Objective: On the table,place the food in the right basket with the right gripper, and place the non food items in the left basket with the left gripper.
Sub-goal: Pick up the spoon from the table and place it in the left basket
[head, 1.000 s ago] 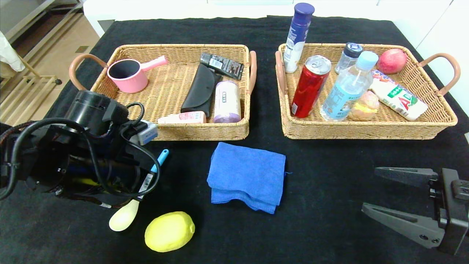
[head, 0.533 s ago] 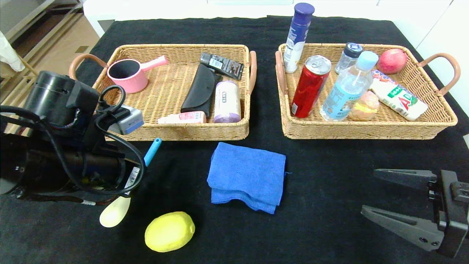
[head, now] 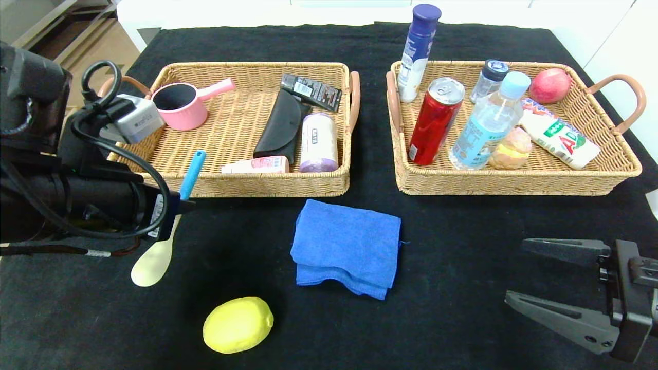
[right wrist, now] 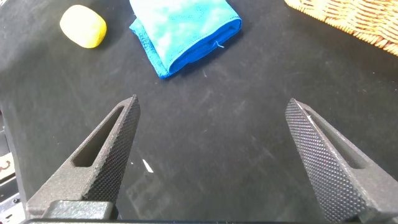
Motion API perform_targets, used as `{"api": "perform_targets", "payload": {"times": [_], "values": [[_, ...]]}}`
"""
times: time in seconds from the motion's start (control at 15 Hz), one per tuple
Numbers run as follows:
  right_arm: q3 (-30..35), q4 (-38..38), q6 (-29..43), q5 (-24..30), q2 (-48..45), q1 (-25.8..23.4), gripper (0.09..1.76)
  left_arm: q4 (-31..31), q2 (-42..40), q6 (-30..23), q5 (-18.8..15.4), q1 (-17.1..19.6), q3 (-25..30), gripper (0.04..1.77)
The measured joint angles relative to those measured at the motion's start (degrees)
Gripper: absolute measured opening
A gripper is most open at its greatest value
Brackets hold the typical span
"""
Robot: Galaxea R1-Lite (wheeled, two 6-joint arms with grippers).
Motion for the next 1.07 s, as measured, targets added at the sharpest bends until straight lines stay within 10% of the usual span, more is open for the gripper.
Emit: {"api": "perform_targets", "payload": {"times": [1.07], "values": [[0.02, 0.0, 0.0, 0.02, -0.9, -0.05, 1.71, -11.72, 10.69, -7.18, 0.05, 3.64, -18.32, 0.22]]}}
